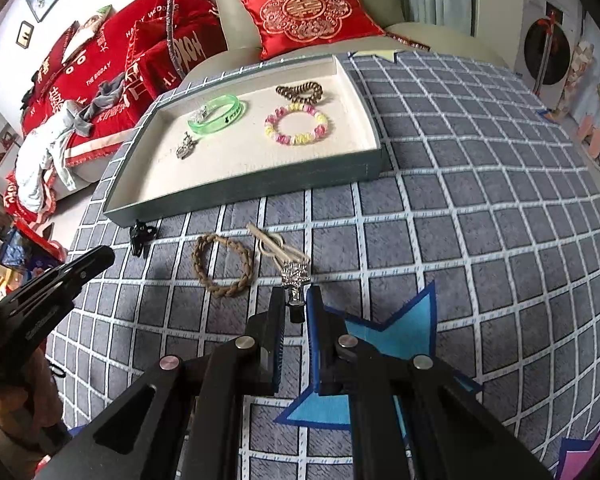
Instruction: Organize jewelry
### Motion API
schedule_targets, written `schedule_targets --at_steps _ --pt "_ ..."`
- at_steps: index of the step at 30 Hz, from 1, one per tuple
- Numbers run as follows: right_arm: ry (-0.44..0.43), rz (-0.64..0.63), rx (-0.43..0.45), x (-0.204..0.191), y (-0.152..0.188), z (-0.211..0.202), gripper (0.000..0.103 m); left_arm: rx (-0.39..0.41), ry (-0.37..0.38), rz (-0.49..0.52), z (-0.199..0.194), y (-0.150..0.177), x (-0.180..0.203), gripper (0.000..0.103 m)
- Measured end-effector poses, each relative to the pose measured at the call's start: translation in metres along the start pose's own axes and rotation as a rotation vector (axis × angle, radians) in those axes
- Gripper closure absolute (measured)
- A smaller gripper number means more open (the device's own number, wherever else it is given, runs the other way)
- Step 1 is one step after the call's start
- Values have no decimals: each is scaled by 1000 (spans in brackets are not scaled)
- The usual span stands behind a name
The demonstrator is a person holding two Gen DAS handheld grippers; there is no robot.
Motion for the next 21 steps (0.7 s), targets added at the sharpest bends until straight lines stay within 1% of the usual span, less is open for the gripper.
schedule_targets --at_steps 2,3,4,5,7,9,12,16,17,18,19,20,21 --pt "-16 1 -32 3 5 4 90 -6 -26 -13 3 2 -5 83" --pt "-10 -4 -46 3 8 7 89 -14 -33 -21 5 3 -7 83" --pt "0 -9 -52 4 10 8 80 -22 -37 -29 6 4 -9 83" --pt "10 -14 -56 5 11 9 58 -31 -36 -42 9 5 -13 83" --pt "20 -20 -53 6 13 10 33 -42 -26 -61 10 6 -17 82" --pt "39 -33 -42 5 13 9 33 -54 -19 -76 12 6 -20 82" --pt "76 -63 -53 0 11 13 33 -74 -18 -88 16 6 -21 82" --pt "70 -69 -64 -4 11 20 33 -84 -18 -110 21 6 -22 82" --pt "69 -70 -66 -5 11 22 33 -79 -16 -117 20 6 -22 69" --pt "68 -70 -68 -5 11 23 33 -73 -9 -118 19 6 -21 17" --pt "64 -68 -69 -6 11 24 33 -70 -23 -118 18 5 -20 0" --pt "59 -67 -69 -6 11 25 33 -41 -56 -106 16 5 -18 0" --pt "56 -66 -71 -7 11 26 33 -34 -65 -86 16 5 -16 0"
Point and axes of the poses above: each gripper's, at about its wrist camera, not at the fingertips, and z roughly the way its jaws point, x to its right, y to its underside, the point moved 1 cm from there along z, roughly the way its jaws point, and after that the axes turned 10 degrees about -z, right-handed, at the moved point
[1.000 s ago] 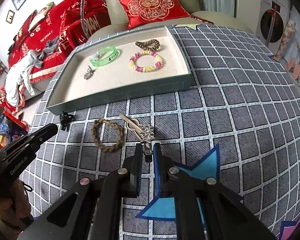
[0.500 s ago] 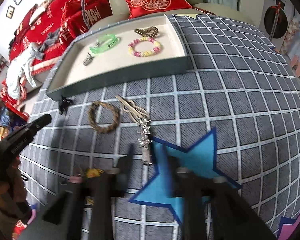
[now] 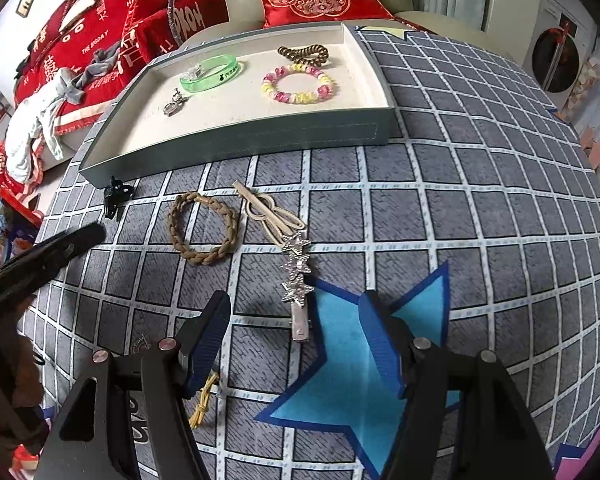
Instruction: Organize jewelry
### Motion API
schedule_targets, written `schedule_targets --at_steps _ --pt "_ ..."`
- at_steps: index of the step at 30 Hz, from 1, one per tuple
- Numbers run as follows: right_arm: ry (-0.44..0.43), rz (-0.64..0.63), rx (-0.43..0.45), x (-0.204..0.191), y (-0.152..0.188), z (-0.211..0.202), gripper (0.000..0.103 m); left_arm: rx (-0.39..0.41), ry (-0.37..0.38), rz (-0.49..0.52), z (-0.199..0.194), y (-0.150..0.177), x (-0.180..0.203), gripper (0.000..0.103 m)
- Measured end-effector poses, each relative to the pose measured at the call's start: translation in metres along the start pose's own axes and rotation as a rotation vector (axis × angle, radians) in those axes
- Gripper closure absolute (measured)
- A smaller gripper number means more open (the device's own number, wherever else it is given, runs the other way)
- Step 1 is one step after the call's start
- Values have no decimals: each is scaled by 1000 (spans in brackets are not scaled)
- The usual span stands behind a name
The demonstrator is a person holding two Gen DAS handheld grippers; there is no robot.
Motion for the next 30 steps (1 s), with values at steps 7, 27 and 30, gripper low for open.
schedule_targets --at_steps 7,27,30 --pt "3 -3 1 -2 0 1 33 -34 -19 -47 15 -5 0 0" --pt "35 1 22 -3 -1 -1 85 -13 70 -6 14 -7 18 70" --pt "-12 35 47 7 1 -13 85 10 95 18 -2 -4 13 70"
Point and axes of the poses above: each gripper's, at about its wrist camera, not at the fingertips, and z roughly the way its jaws point, x to its right, y to its underside, the point moved 1 cm from there along z, roughly the way its jaws point, and after that the axes turned 10 degrees about -z, right-handed, at the moved point
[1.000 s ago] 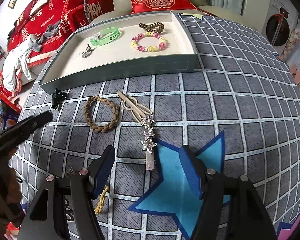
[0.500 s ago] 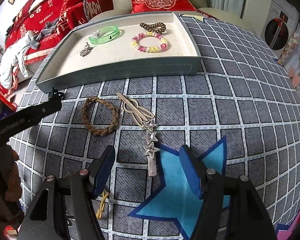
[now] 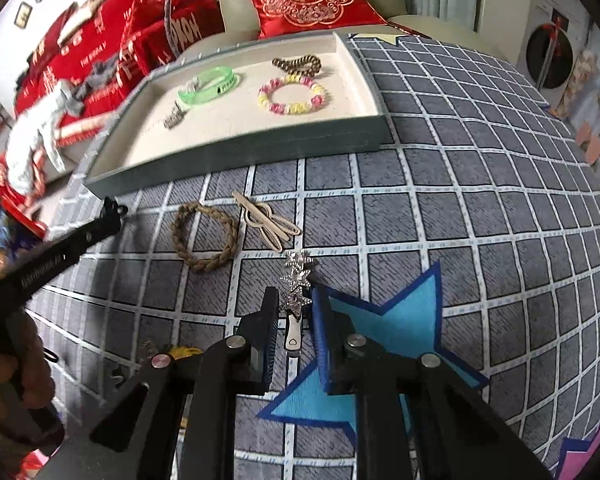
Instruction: Organize jewelry
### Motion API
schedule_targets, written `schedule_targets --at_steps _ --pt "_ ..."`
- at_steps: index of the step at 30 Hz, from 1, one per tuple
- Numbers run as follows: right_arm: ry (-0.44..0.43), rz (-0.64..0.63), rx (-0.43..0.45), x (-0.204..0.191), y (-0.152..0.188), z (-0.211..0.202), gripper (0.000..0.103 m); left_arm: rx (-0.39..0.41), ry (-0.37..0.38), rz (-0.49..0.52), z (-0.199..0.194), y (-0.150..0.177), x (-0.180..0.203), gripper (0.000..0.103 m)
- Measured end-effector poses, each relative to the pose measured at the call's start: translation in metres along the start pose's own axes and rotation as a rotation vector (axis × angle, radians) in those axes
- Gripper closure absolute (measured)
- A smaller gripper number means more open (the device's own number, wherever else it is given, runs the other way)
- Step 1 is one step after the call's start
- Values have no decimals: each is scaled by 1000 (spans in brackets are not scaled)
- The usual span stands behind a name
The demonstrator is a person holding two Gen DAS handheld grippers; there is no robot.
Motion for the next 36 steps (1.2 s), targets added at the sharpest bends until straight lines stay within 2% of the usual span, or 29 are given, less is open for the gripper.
schedule_targets --at_steps 6,10,13,19,24,29,36 --pt "-37 22 63 8 -10 -28 85 56 51 36 -35 -10 6 70" --pt "-71 32 121 7 -33 -46 85 83 79 71 -45 -30 16 70" --pt "-61 4 161 2 -57 -53 85 105 97 104 -46 -50 22 70" --pt "-73 -26 172 -3 -98 -39 85 111 70 138 -24 -85 29 70" --pt "-62 -33 168 -2 -123 -17 85 81 26 164 10 -103 35 70" --pt "-51 -14 154 6 -144 13 85 54 -10 185 43 -115 41 70" --pt "-27 18 121 21 -159 51 85 16 -51 213 72 -115 47 70"
Point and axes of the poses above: each gripper's, at about its wrist camera, not at the fingertips, and z roughly the way its jaws point, x to its right, y to its underside, the point moved 1 cm from there along z, roughly the way its jaws point, and after that the axes turned 10 degrees about -z, right-handed, at the moved point
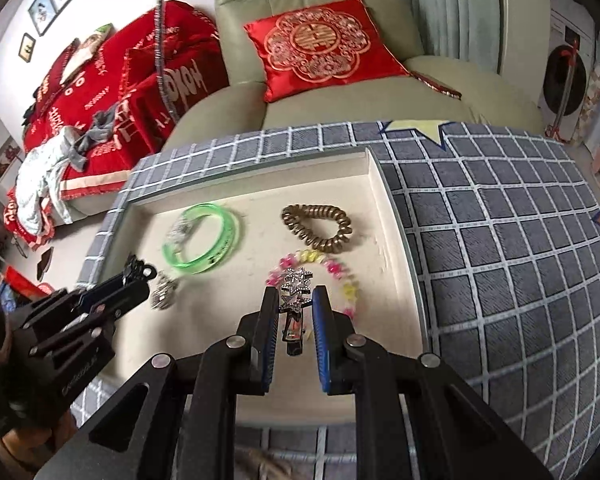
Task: Organize jewelry
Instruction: 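Carry the hair clip and star hairpin into the tray and open both tools, then withdraw both tools from the tray toward the yellow bracelet and silver ring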
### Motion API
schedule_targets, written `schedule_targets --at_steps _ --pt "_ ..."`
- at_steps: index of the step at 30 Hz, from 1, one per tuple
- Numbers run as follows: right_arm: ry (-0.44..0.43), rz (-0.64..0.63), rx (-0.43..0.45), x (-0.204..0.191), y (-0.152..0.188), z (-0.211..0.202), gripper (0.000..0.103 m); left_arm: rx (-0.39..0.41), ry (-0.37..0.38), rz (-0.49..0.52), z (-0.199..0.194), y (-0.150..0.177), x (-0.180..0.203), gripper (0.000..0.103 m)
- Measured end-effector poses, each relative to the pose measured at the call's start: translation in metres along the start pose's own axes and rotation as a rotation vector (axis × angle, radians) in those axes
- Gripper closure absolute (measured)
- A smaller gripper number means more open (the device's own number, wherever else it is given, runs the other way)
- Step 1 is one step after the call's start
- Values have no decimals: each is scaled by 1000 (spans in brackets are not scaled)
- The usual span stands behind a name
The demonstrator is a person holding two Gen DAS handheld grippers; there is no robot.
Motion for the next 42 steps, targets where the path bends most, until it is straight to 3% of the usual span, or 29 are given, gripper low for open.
schedule_targets --at_steps 13,15,17,19,22,26,27,28,29,30,32,38,39,40,42 --pt "36 -20 -64 3 9 41 84 -15 -64 14 17 9 0 69" --pt "50 -37 -74 0 8 41 80 -18 -72 17 16 9 1 69" --pt "52 -37 -83 0 7 40 62 -15 -76 16 15 9 1 69" --pt "29 -8 -68 3 6 36 52 -6 -75 12 12 9 0 69" --pt "-11 43 -47 8 5 27 52 6 -63 -3 6 9 -1 69" --pt "-52 98 -18 13 4 13 43 29 -36 -5 -3 7 0 69" --pt "-54 108 -9 15 5 8 43 34 -33 -2 -4 7 1 65" --pt "-55 112 -5 15 5 5 43 38 -32 0 -6 6 1 54" --pt "-57 117 0 15 5 1 43 43 -33 -3 -8 6 1 15" --pt "-58 121 4 16 5 -3 43 67 -41 -13 -12 6 0 0" --pt "-58 129 10 17 7 -9 42 120 -36 -24 -24 6 -1 0" --pt "-71 139 22 14 17 -30 41 155 -19 -4 -53 9 0 0" --pt "-80 140 24 14 20 -34 35 157 -15 -3 -58 11 -1 0" --pt "-91 139 31 12 23 -40 21 162 -9 -3 -64 13 -2 0" --pt "-104 137 50 10 27 -49 17 165 -5 1 -74 19 -4 0"
Point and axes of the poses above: each gripper's, at about its wrist camera, not at the fingertips, and z roughly the way its jaws point, x to its right, y to its underside, the point moved 1 cm from there along z, roughly the way its jaws point, and after that the axes turned 10 degrees about -z, right-handed, at the moved point
